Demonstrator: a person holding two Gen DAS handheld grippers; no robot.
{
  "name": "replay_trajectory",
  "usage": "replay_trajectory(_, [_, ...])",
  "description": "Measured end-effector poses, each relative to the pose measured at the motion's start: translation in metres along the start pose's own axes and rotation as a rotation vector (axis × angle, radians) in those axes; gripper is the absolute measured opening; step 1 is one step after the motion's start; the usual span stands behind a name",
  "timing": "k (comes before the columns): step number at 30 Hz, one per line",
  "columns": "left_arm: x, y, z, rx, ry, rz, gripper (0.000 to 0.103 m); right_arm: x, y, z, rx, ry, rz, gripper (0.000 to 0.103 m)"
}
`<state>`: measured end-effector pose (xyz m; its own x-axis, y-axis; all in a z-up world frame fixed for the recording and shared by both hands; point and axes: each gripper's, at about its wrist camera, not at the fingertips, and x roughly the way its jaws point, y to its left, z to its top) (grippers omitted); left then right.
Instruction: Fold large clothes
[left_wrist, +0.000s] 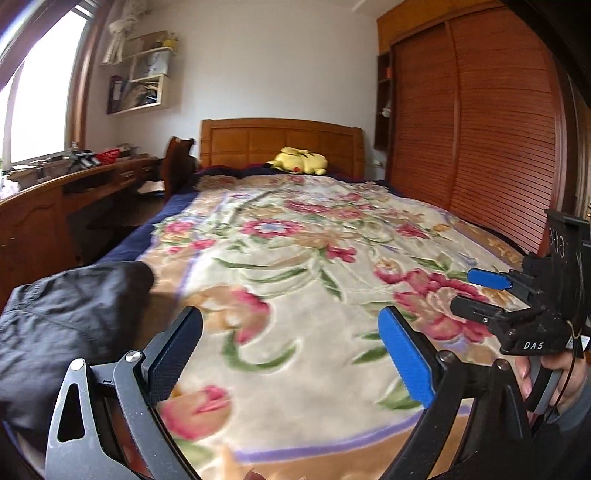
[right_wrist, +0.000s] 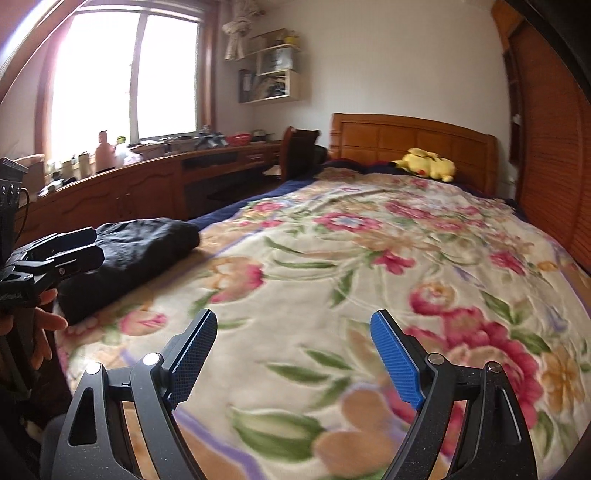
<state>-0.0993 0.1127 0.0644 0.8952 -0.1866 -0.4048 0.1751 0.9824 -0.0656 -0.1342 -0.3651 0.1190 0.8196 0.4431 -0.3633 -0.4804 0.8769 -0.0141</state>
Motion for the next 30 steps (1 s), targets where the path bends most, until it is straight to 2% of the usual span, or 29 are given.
replay_trajectory(7, [0.033,-0.055,0.001,0.020,0.002,-0.021,0.096,-0.017,-0.032,-0.010,0.091,-0.013,-0.095,0.086])
replay_trajectory(14, [0.061,-0.082,-0.004,0.018,0.017,-0.014,0.096,-0.027,-0.053,-0.022,0.118,-0.004,-0.171,0.086])
replay_trajectory(21, [0.079,-0.099,-0.004,0.032,0.016,0.005,0.096,-0.041,-0.053,-0.020,0.117,-0.053,-0.234,0.086])
replay_trajectory(30, [0.077,-0.113,-0.004,0.040,-0.041,0.042,0.096,-0.063,-0.041,-0.030,0.102,-0.130,-0.306,0.086])
